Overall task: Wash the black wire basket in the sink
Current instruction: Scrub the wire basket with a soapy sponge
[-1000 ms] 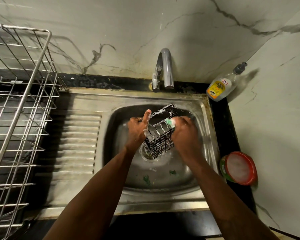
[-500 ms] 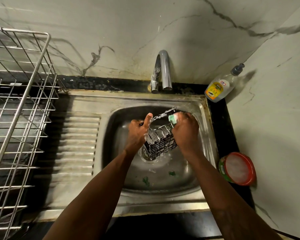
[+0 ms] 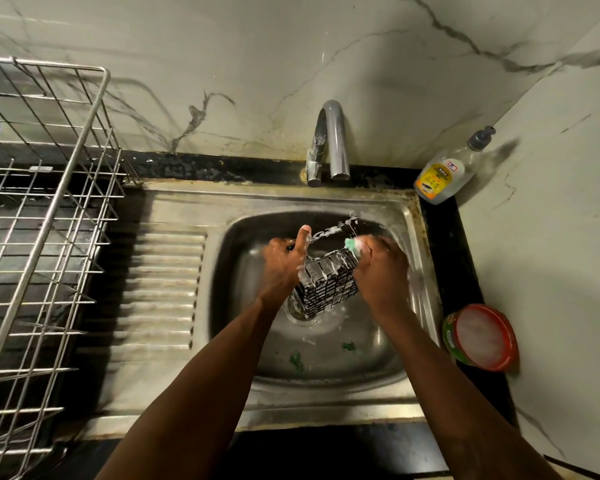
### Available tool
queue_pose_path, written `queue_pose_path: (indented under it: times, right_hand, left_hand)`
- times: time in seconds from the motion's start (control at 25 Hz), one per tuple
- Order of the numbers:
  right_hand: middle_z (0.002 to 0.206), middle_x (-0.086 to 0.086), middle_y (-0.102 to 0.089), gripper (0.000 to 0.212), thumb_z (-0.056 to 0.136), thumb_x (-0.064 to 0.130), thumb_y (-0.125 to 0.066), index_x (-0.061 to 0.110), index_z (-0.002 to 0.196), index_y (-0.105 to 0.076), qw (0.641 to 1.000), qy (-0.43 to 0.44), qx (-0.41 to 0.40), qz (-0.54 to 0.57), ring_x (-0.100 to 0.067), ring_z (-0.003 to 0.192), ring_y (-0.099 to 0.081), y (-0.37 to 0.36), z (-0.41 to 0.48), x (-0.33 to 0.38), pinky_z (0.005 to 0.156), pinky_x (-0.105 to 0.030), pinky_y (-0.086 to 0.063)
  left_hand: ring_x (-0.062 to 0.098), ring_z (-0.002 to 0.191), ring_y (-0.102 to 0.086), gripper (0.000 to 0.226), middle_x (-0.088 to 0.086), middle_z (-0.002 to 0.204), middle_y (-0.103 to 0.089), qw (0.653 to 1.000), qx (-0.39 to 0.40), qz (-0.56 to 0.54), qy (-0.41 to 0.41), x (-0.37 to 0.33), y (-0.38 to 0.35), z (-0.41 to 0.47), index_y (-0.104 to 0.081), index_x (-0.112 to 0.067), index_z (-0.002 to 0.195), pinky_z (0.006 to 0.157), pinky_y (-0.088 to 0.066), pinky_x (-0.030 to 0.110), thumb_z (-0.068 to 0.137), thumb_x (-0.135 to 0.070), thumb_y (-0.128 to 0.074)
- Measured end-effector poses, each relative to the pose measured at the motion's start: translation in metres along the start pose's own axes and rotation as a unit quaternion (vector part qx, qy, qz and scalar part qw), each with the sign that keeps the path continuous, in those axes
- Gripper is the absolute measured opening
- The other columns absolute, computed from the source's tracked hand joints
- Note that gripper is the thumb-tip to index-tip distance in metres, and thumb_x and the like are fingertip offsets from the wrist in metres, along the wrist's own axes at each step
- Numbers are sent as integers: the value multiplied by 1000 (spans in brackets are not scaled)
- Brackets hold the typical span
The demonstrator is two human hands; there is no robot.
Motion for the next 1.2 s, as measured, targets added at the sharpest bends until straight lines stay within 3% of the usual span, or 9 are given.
queue_pose_path:
  times: [0.08,0.28,0.44,0.56,0.64,0.92,1.04,1.12,1.2]
  right_hand:
    - [101,-17,-70,33,82,-10,-62,0,112,-71,1000,1,1,29,-28,92,-64,-11,13,23,73,-21,-44]
    - [102,-9,-69,32,82,8,-63,9,113,-72,982,173,71,-22,-24,94,-62,-49,-18,65,82,-34,-55]
    - [114,-15,-68,38,93,8,-46,9,126,-65,995,80,38,-42,-26,107,-60,-28,2,25,92,-33,-51]
    - [100,-10,-66,28,87,-1,-58,5,113,-67,997,-82,-4,11,-22,90,-57,-6,25,4,73,-28,-40]
    - [95,-7,-66,21,85,0,-59,5,104,-67,981,-179,38,65,-22,85,-58,-11,28,-5,69,-24,-33]
    - [95,-1,-75,24,97,15,-52,19,107,-74,920,-291,87,247,-22,87,-72,-19,32,6,76,-37,-59]
    - [78,3,-73,23,103,19,-51,24,91,-70,872,-315,131,350,-18,67,-73,-27,33,23,50,-24,-48]
    - [83,-3,-75,22,101,15,-52,22,93,-71,887,-283,173,321,-15,63,-71,-38,26,33,49,-24,-47]
    - [91,-8,-74,20,100,11,-54,15,107,-72,890,-290,171,308,-15,67,-70,-44,14,28,54,-27,-52]
  left_hand:
    - [9,39,-31,67,-6,40,-35,1000,-10,25,6,6,1,0,-39,-14,45,44,-29,24,94,-55,-58]
    - [3,39,-35,63,-8,38,-40,1000,-6,-6,-6,5,9,-5,-48,-9,47,42,-30,27,97,-46,-58]
    - [3,38,-24,63,-12,37,-29,999,-10,23,-38,3,18,-5,-35,-18,46,41,-21,19,97,-46,-59]
    - [12,43,-26,67,-8,42,-30,999,-2,17,-47,14,18,4,-34,-17,46,45,-20,31,91,-59,-61]
    - [13,45,-29,74,0,45,-34,999,-3,3,-42,23,21,9,-34,-9,48,43,-25,40,88,-65,-60]
    - [4,45,-27,53,-9,49,-32,982,-22,110,-149,30,42,-6,-36,-22,54,46,-24,33,102,-34,-53]
    - [9,48,-42,46,-1,54,-48,982,30,146,-112,45,34,-4,-50,-18,67,47,-37,36,104,-46,-43]
    - [12,54,-51,45,4,59,-58,998,2,58,-16,52,22,6,-57,-15,71,50,-41,35,103,-44,-45]
    - [11,51,-48,42,-5,53,-52,997,-49,-10,54,44,14,7,-55,-19,62,50,-39,32,100,-35,-53]
Point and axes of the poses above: each hand's wrist, its own z-axis towards the middle knuckle, its own y-axis out of the back of the hand, x = y × z, the point moved 4 cm from there along z, towards the middle knuckle
